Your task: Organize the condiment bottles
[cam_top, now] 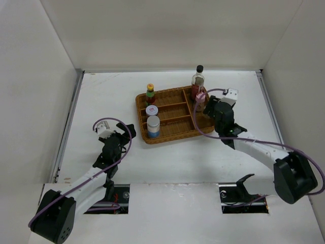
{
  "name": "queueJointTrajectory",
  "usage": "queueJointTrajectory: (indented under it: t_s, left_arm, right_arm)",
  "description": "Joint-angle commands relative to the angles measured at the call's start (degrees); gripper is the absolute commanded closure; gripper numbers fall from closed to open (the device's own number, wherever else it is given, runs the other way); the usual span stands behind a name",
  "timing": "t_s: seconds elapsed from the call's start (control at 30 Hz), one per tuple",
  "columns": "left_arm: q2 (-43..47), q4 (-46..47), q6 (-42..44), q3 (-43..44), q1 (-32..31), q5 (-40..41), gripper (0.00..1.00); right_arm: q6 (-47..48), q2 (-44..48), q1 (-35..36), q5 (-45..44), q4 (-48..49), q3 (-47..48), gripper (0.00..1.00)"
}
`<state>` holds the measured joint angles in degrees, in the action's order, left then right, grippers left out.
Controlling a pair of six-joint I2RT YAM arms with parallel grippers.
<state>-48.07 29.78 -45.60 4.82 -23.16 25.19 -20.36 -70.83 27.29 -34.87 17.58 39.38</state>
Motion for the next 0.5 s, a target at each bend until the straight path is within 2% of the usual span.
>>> queueJointTrajectory:
  t_s: [0.0, 0.2, 0.27, 0.4, 0.47]
  left_arm:
    - [0.96, 2.30, -0.28, -0.25, 0.61, -0.32, 0.00]
    - [-0.17, 0.81, -0.27, 0.54, 0.97, 1.00, 0.00]
    - [-1.14, 0.19, -0.27, 1.15, 0.97, 1.26, 0.00]
    - [-2.72, -1.83, -0.27, 2.56, 1.05, 2.05, 0.00]
    - [-2.99, -3.49, -0.19, 3.35, 1.05, 2.67, 0.00]
  right_arm:
    - [-0.38, -3.78, 1.75, 1.91, 2.72, 1.85, 0.48]
    - [-0.38, -7.74, 3.87, 2.35, 2.89, 1.85, 0.45]
    - [-0.12, -8.27, 4.22, 2.44, 2.72, 1.85, 0.37]
    - [0.14, -6.26, 4.92, 2.18, 2.63, 1.06, 0.07]
    - [0.06, -3.81, 5.01, 1.92, 2.46, 0.27, 0.00]
